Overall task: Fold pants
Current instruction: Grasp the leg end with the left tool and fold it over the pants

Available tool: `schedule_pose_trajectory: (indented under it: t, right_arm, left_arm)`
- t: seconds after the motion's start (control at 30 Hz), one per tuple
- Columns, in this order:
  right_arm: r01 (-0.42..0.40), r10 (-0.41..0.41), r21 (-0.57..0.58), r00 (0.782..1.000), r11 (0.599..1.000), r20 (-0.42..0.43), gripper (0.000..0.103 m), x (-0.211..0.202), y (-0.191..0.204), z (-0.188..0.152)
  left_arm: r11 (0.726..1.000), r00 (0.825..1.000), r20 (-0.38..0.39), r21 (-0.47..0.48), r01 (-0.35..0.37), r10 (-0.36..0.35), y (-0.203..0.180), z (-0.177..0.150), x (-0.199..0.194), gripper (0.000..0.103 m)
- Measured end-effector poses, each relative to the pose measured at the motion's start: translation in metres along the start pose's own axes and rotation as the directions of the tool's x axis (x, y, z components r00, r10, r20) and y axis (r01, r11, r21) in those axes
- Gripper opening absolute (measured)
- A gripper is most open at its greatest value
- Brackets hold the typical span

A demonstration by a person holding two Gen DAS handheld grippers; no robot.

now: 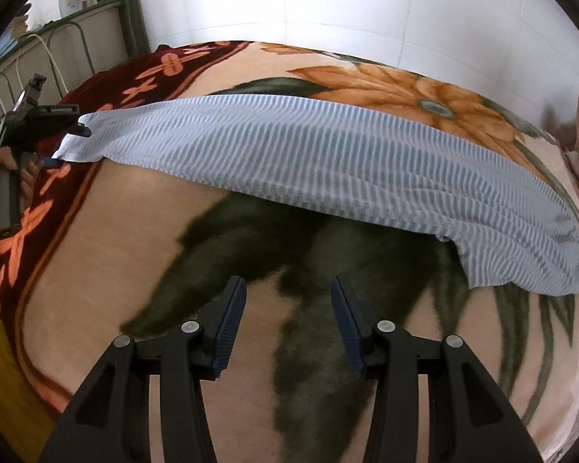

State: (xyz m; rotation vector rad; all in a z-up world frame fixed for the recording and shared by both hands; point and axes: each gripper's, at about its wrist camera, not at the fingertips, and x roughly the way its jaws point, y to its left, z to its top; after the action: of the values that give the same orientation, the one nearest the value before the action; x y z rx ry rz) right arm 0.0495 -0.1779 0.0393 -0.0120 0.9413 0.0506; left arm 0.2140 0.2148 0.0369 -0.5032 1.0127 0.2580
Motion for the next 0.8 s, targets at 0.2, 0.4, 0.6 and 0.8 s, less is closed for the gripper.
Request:
schedule_pose_trajectory:
  t: [0.2,0.4,0.6,0.8]
  right_arm:
    - [-0.011,0.011,0.035,1.000,0.999,0.008,0.047,0.002,-0.007,-0.004]
    - [-0.010,0.009,0.053,1.000,0.999,0.014,0.047,0.003,-0.012,-0.005]
    - [-0.005,0.003,0.066,1.000,0.998,0.029,0.047,0.000,-0.016,-0.003]
    - [-0.008,0.006,0.053,0.999,0.999,0.037,0.047,-0.006,-0.019,0.004]
  left_arm:
    - [0.998,0.997,0.061,0.037,-0.059,0.057,-0.012,-0.004,0.003,0.069]
    - [0.996,0.996,0.091,0.081,-0.025,0.017,-0.022,-0.005,0.002,0.027]
    - [0.996,0.995,0.099,0.091,0.023,-0.032,-0.027,-0.005,-0.005,0.015]
    - [0.985,0.989,0.128,0.167,0.053,-0.075,-0.038,-0.008,-0.032,0.014]
